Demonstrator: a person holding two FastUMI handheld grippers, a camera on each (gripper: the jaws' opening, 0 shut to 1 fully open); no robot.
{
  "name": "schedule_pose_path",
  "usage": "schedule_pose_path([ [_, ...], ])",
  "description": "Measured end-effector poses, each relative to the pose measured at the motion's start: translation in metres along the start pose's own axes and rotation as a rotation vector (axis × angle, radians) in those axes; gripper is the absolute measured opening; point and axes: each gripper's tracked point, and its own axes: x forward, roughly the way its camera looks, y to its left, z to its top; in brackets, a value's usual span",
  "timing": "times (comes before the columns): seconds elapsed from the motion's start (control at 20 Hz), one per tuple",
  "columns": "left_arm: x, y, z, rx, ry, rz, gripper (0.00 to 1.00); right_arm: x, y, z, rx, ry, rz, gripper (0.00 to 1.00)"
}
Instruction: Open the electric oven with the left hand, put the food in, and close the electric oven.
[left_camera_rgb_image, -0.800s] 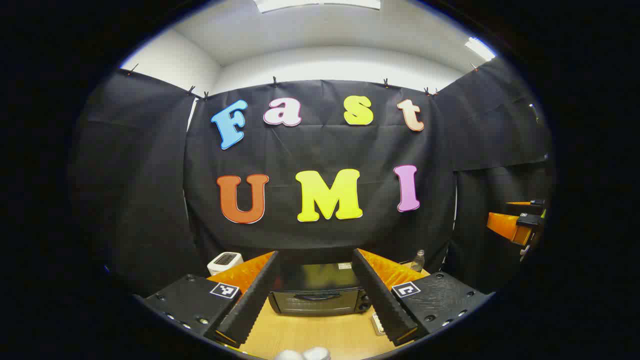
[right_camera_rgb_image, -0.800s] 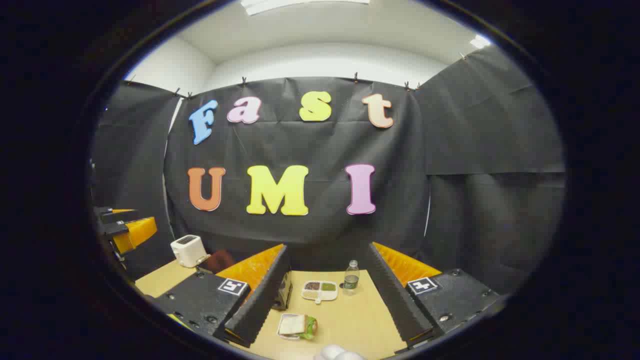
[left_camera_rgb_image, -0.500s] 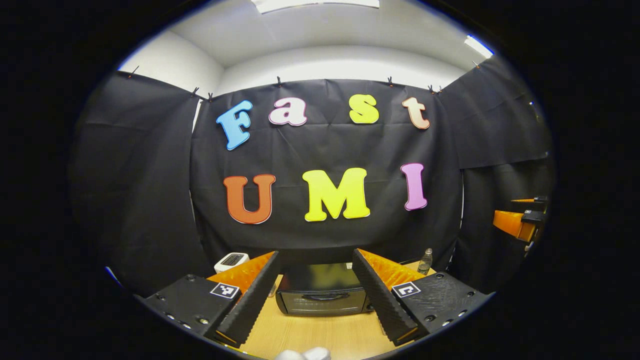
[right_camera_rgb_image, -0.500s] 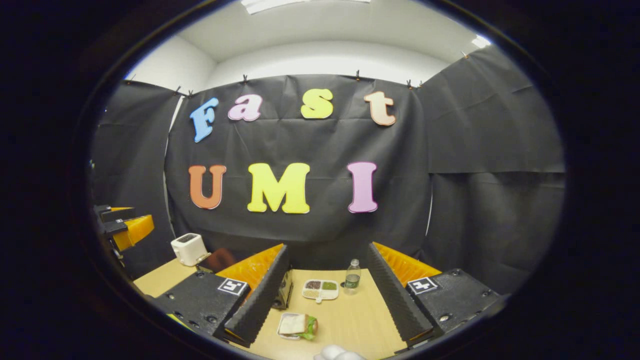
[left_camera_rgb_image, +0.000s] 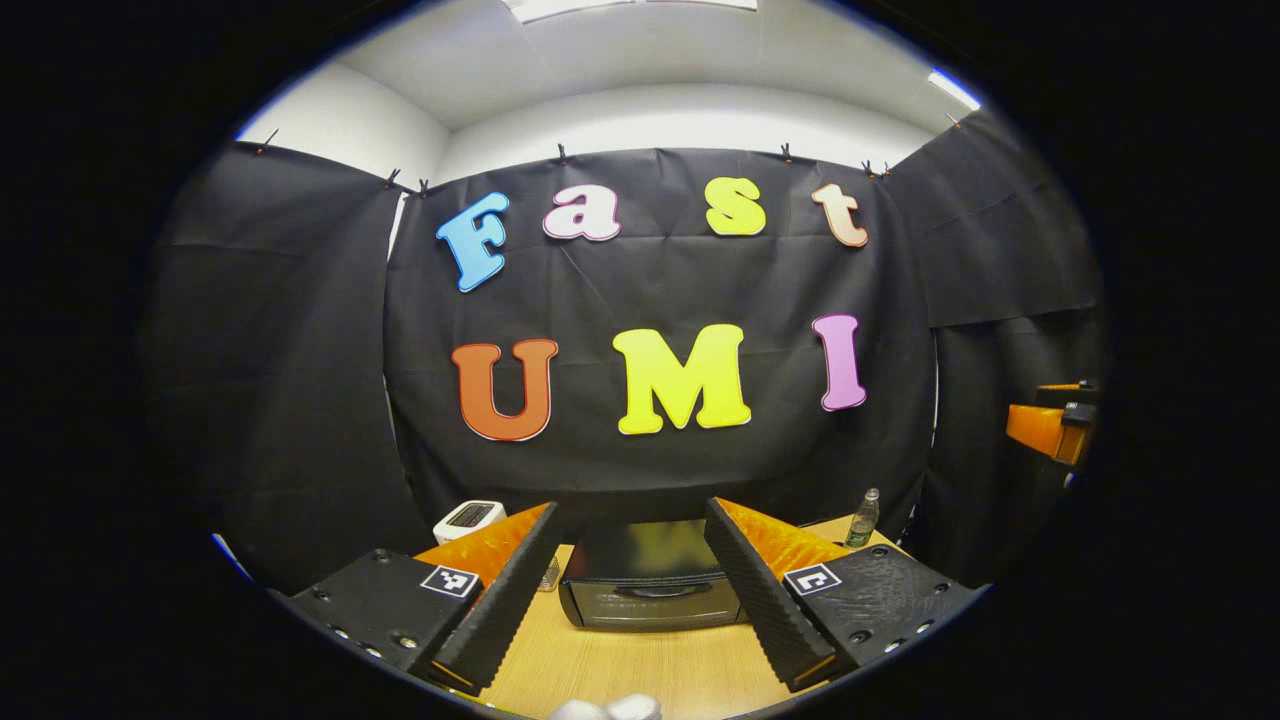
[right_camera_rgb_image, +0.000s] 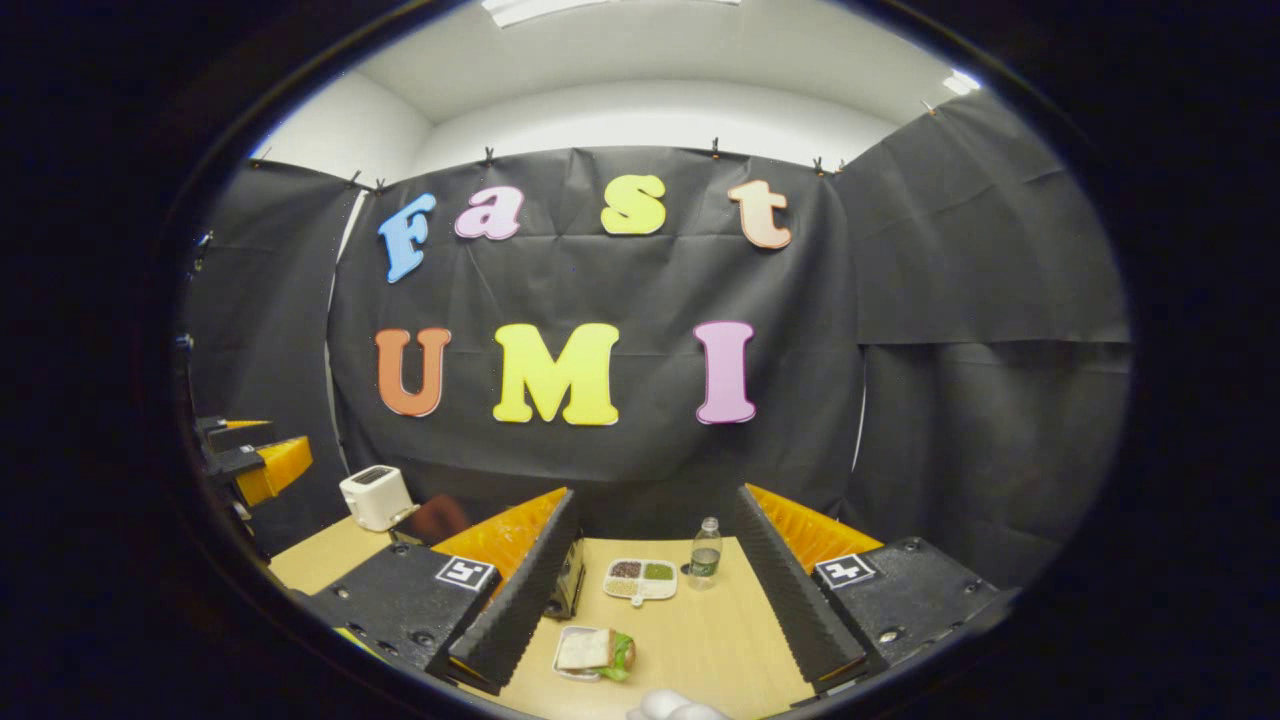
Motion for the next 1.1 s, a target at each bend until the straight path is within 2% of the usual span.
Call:
schedule_pose_path([
  [0.45, 0.059, -0.018, -0.085, -0.056, 0.087, -0.061, 0.95, -0.014, -0.016, -0.003, -0.025, -0.012, -0.037, 0.91],
  [0.75, 0.120, -0.034, -0.156, -0.036, 0.158, -0.083, 0.95, -0.034, -0.042, -0.013, -0.083, 0.026, -0.133, 0.92],
  [1.1, 0.180, -0.048, -0.228, -0.041, 0.301, -0.073, 0.96, -0.053, -0.062, -0.033, -0.082, 0.102, -0.225, 0.93],
])
